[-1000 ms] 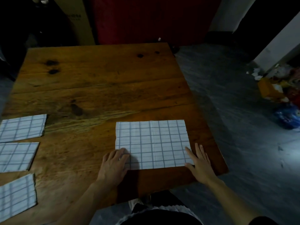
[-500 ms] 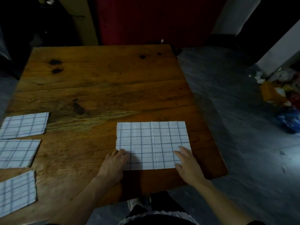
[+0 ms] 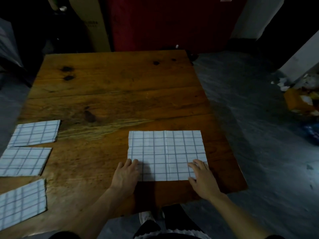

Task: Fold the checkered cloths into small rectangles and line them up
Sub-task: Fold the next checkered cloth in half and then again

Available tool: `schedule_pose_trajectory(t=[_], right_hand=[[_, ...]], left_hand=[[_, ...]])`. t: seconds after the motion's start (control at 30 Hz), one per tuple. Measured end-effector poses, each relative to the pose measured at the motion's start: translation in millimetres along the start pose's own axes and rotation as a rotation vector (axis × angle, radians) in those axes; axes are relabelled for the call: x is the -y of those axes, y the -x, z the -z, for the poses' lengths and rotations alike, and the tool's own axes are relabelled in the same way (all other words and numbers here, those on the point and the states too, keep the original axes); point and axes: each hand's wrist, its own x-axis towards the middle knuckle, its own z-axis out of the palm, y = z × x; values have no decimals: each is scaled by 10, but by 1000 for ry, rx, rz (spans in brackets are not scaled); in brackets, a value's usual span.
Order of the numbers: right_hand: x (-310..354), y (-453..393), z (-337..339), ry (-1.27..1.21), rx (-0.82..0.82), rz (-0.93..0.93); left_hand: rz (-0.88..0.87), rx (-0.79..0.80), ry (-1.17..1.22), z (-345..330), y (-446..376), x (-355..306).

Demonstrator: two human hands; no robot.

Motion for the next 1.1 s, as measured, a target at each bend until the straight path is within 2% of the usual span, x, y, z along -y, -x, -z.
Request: schedule_pose_trajectory(t=[0.27,0.4,0.73,1.1], right_hand=[[44,40,7,8,20,-13],[51,101,22,-13,37,-17],[72,307,151,-67,-2,-25],[-226,525,454,-106,-34,40]], left_hand=[[-20,-15,130,-9,44,65],[-77,-33,109,-26,52,79],[-91,-59,67,37,37,70],[44,-25,78,287,134,-288]])
